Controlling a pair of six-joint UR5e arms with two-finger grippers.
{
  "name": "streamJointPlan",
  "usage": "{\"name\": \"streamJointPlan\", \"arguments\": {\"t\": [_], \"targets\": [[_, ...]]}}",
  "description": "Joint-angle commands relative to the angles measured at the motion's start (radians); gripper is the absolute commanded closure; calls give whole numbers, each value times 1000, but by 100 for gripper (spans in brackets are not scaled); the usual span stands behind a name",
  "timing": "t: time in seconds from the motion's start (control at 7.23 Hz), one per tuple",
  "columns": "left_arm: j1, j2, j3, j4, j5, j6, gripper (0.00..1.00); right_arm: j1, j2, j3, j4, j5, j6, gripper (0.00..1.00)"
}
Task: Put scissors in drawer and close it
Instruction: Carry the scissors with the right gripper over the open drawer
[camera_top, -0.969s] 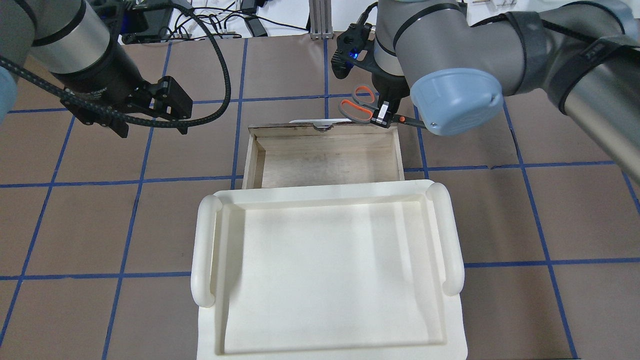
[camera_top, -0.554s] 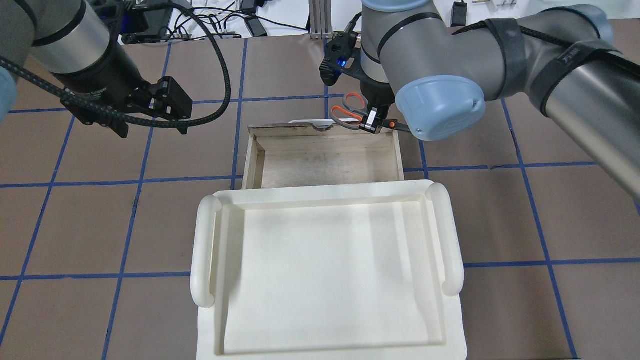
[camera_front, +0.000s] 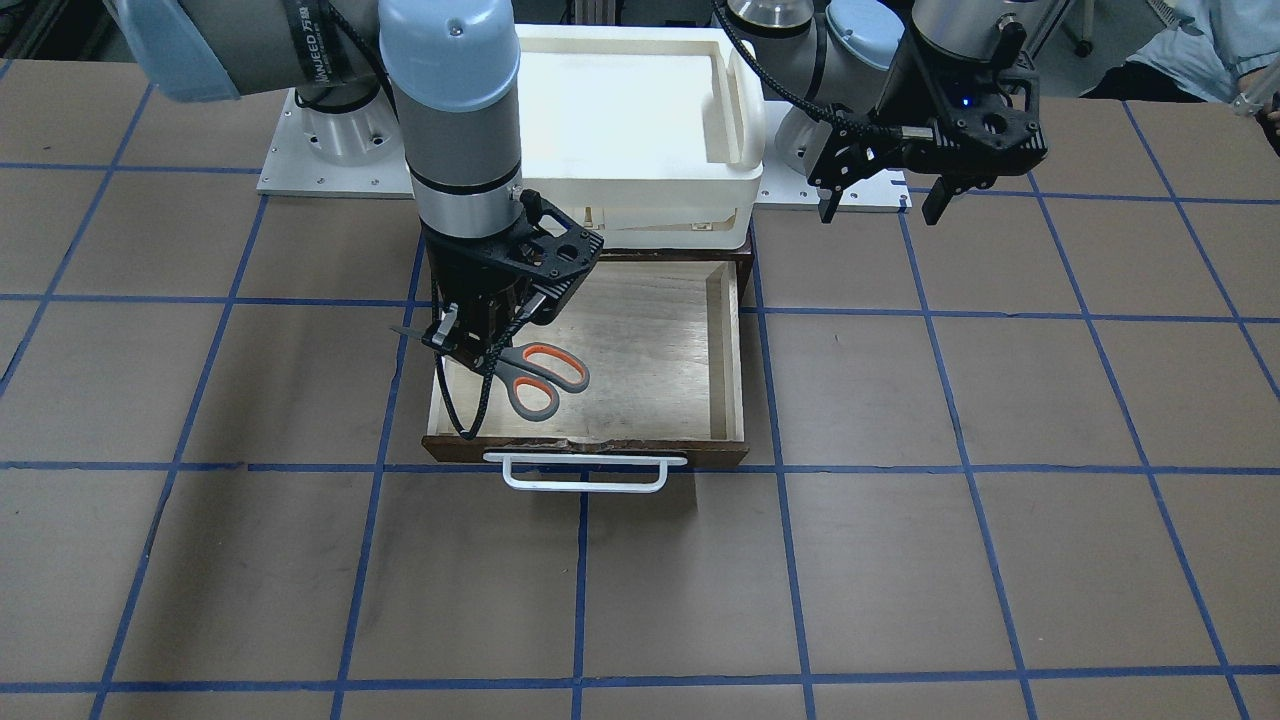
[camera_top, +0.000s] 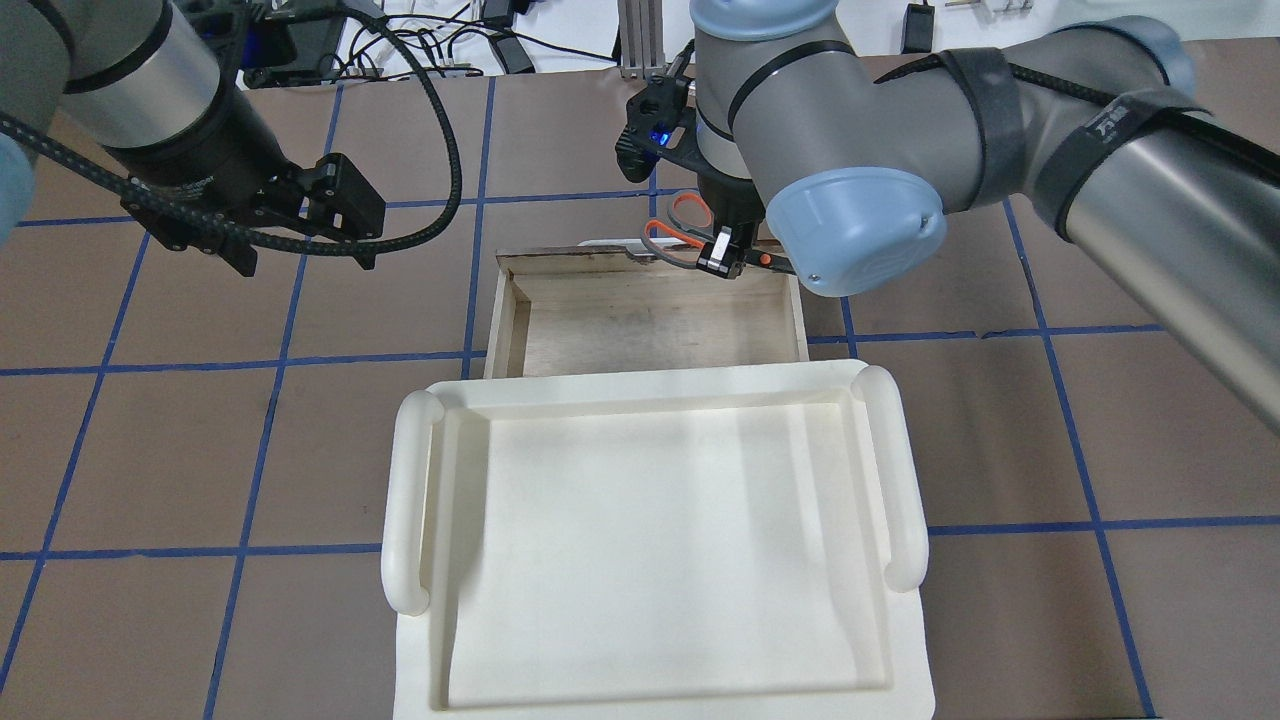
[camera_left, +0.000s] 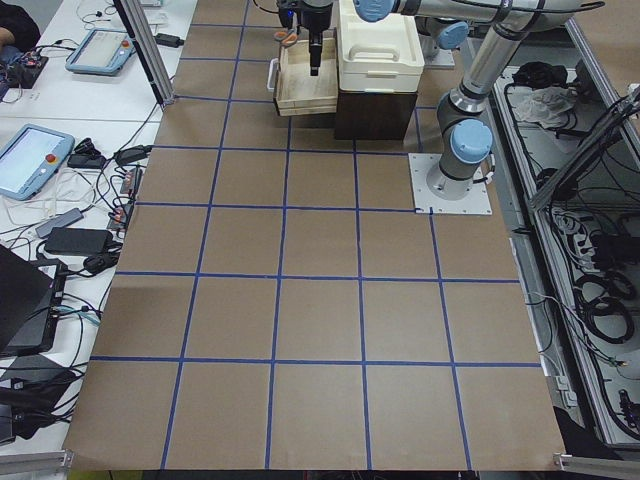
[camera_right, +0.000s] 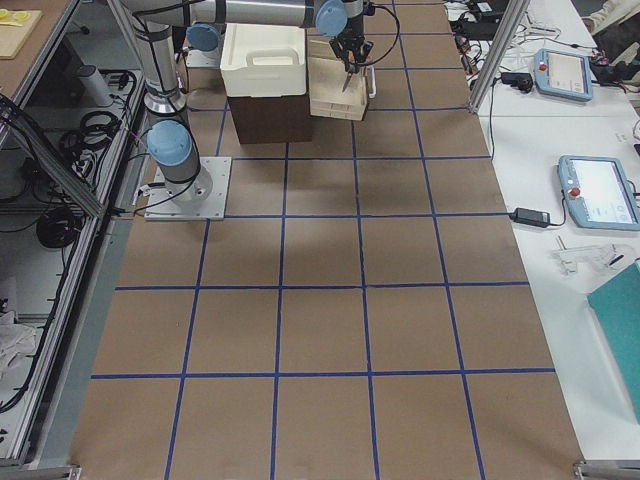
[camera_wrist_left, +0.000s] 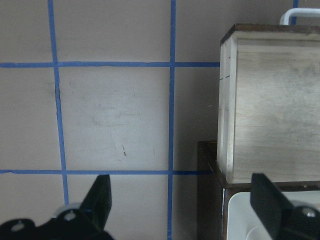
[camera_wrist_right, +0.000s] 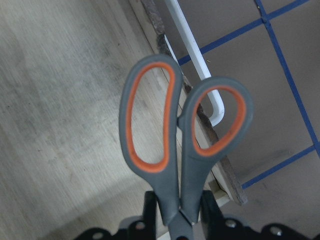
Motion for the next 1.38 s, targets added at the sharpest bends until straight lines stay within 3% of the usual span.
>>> {"name": "streamJointPlan", "arguments": {"t": [0.0,1.25], "targets": [[0,0,0,-2,0,0,0,4,0,0,-1,17,18,100],[0,2,0,-4,0,0,0,110,57,-14,-16,21,-31,100]]}}
